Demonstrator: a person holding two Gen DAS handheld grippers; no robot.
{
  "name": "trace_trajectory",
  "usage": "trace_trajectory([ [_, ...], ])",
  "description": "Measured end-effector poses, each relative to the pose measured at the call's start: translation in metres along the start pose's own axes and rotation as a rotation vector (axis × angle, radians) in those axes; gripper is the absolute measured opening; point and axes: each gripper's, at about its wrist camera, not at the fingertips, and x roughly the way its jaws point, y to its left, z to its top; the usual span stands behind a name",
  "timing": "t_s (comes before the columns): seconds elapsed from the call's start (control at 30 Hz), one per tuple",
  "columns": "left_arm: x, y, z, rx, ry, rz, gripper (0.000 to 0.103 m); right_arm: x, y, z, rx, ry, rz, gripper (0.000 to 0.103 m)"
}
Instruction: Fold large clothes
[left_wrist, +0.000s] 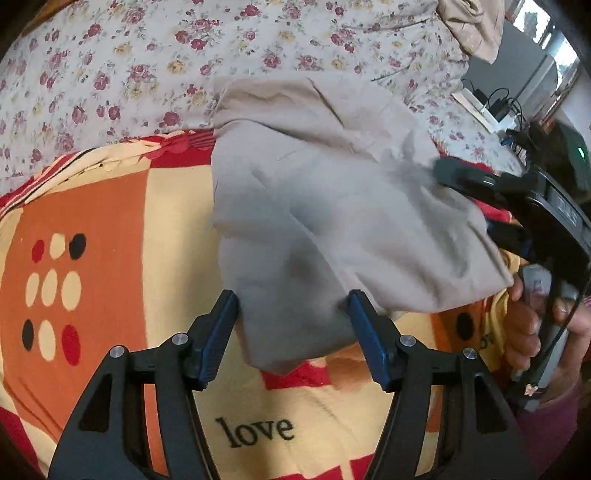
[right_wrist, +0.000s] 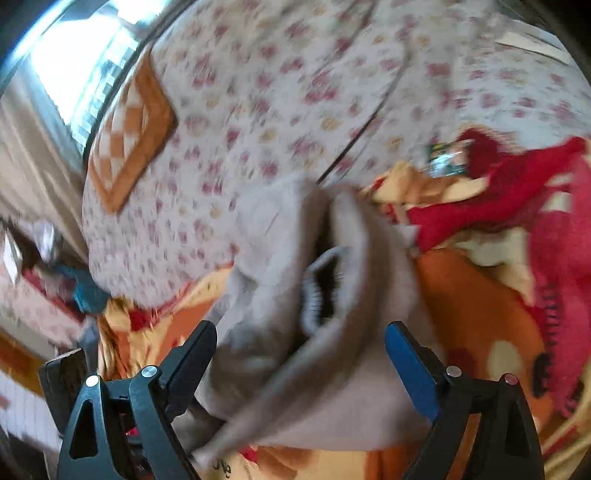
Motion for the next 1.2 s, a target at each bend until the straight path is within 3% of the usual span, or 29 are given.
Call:
trace_trajectory([
  [0.03, 0.001, -0.003, 0.001, 0.011, -0.003, 0.007, 0.063, 0.011, 0.003, -0.001, -0.005, 0.029, 0.013, 0.076],
  [0.07, 0.000, -0.003, -0.001, 0.025, -0.006, 0.015, 0.063, 0.017, 0.001, -0.002, -0.003, 0.051, 0.013, 0.043],
  [0.1, -0.001, -0.003, -0.004, 0.036, -0.008, 0.020, 0.063, 0.020, 0.001, -0.003, -0.015, 0.061, -0.006, 0.026],
  [0.17, 0.002, 0.001, -0.011, 0.037, -0.005, 0.023, 0.063, 0.010, -0.002, -0.008, -0.085, 0.042, -0.031, 0.016],
  [0.23, 0.017, 0.009, -0.021, 0.026, 0.026, 0.000, 0.064, -0.003, -0.005, -0.015, -0.145, 0.028, -0.061, 0.013],
  [0.33, 0.037, 0.019, -0.027, -0.035, 0.077, -0.031, 0.065, 0.006, -0.030, -0.025, -0.122, 0.054, -0.144, 0.013],
  [0.4, 0.032, 0.018, -0.026, -0.030, 0.059, -0.024, 0.065, 0.014, -0.040, -0.027, -0.096, 0.067, -0.163, 0.013],
  [0.6, 0.007, 0.019, -0.027, 0.037, -0.005, 0.036, 0.065, -0.025, -0.028, -0.022, -0.094, -0.015, -0.144, 0.014],
  [0.63, 0.008, 0.021, -0.027, 0.031, 0.000, 0.034, 0.065, -0.032, -0.029, -0.024, -0.073, -0.023, -0.128, 0.022],
  [0.67, 0.010, 0.023, -0.028, 0.023, 0.006, 0.031, 0.065, -0.039, -0.030, -0.028, -0.043, -0.027, -0.097, 0.042],
  [0.73, 0.016, 0.023, -0.029, 0.009, 0.019, 0.027, 0.065, -0.051, -0.029, -0.037, -0.007, -0.031, -0.033, 0.065],
  [0.93, 0.026, 0.011, -0.034, 0.021, 0.037, 0.043, 0.065, -0.038, 0.002, -0.045, -0.069, 0.015, 0.034, 0.065],
  [1.0, 0.025, 0.011, -0.033, 0.014, 0.035, 0.041, 0.065, -0.021, 0.010, -0.045, -0.091, 0.031, 0.031, 0.055],
  [1.03, 0.024, 0.012, -0.033, 0.008, 0.033, 0.041, 0.065, -0.015, 0.011, -0.046, -0.111, 0.042, 0.013, 0.025],
  [1.07, 0.018, 0.014, -0.032, -0.001, 0.026, 0.041, 0.065, -0.006, 0.012, -0.048, -0.143, 0.062, -0.038, 0.014],
  [1.2, -0.013, 0.024, -0.029, -0.010, -0.054, 0.006, 0.065, -0.029, -0.008, -0.047, -0.131, 0.015, -0.048, 0.007],
])
